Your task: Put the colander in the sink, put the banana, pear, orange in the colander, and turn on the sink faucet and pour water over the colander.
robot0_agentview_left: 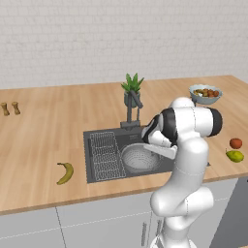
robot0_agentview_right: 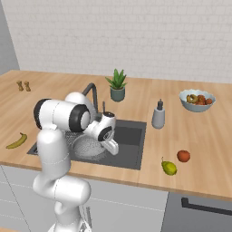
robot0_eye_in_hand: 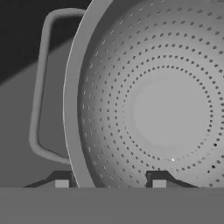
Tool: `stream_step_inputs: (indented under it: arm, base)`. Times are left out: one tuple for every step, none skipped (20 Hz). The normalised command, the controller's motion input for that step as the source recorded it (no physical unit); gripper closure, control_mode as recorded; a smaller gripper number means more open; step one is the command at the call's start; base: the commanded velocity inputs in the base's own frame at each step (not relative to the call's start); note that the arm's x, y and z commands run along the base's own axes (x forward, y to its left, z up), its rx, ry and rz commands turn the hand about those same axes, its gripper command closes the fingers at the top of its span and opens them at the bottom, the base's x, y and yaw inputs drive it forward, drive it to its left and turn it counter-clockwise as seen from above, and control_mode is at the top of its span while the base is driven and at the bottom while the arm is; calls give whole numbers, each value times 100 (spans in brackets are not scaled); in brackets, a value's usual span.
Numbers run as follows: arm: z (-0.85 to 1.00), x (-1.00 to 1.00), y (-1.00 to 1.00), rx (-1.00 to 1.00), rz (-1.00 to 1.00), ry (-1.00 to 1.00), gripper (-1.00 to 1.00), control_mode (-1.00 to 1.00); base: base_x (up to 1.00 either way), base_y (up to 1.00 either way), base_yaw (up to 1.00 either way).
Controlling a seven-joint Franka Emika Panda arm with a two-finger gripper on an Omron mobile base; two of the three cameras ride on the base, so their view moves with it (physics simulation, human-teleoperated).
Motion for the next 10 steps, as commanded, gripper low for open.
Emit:
stream_step_inputs:
  arm:
    - [7, 0, 0, 0, 0, -10, -100, -100]
    - [19, 0, 0, 0, 0, -9, -100, -100]
    - [32, 0, 0, 0, 0, -9, -100, -100]
    - [41, 0, -5, 0, 0, -6, -100, -100]
    - [48, 0, -14, 0, 0, -5, -100, -100]
    - [51, 0, -17, 0, 0, -3, -100, -100]
    - [54, -2, -20, 0, 0, -2, -100, -100]
    - [59, -3, -21, 0, 0, -4, -100, -100]
    - [60, -1, -23, 0, 0, -4, -100, -100]
    - [66, -3, -24, 0, 0, -4, -100, -100]
  base:
    - [0, 0, 0]
    - [0, 0, 0]
    - [0, 0, 0]
    - [0, 0, 0]
    - [0, 0, 0]
    - [0, 0, 0]
    - [0, 0, 0]
    - [0, 0, 0]
    - [0, 0, 0]
    - [0, 0, 0]
